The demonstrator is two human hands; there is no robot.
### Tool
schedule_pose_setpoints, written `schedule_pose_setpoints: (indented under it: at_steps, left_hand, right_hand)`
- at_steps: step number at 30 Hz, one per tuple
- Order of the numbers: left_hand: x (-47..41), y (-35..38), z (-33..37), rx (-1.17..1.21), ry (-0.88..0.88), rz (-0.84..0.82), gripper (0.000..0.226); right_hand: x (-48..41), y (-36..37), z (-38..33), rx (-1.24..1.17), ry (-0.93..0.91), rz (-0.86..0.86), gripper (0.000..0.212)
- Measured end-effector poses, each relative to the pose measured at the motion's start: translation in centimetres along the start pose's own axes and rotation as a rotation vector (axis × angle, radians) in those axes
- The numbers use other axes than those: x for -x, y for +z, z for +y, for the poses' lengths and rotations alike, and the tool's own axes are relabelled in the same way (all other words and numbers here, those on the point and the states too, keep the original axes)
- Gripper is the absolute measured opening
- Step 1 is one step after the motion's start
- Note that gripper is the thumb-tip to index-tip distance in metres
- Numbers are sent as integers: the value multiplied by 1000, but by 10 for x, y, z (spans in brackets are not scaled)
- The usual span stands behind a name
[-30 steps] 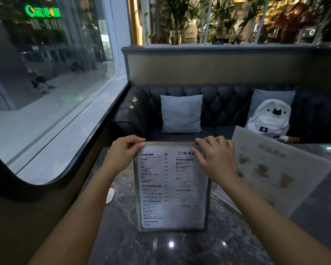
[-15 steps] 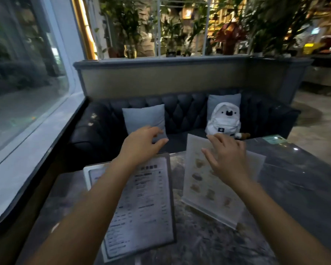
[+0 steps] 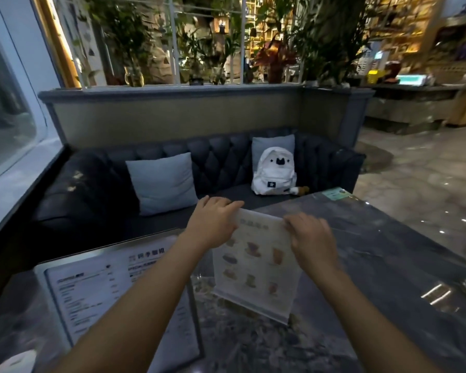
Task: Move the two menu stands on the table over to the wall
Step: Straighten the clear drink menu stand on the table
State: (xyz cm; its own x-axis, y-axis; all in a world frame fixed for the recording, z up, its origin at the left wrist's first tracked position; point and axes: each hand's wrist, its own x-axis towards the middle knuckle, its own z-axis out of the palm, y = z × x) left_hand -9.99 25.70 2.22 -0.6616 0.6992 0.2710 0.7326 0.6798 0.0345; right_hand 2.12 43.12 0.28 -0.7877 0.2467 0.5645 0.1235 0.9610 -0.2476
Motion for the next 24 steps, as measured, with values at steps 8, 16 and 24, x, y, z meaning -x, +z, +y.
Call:
schedule_pose_setpoints:
  at_steps: [8,16,24]
  left_hand:
    - [1,-3,0,120,-84,141,33]
    - [14,4,14,299,-214,166,31]
    - [34,0,45,246,-341,241,36]
  right_hand:
    - [-13,0,16,-227,30,-13,10]
    - [-38,6,33,-410,69,-121,10]
    - [-46,3,40,-581,26,-215,10]
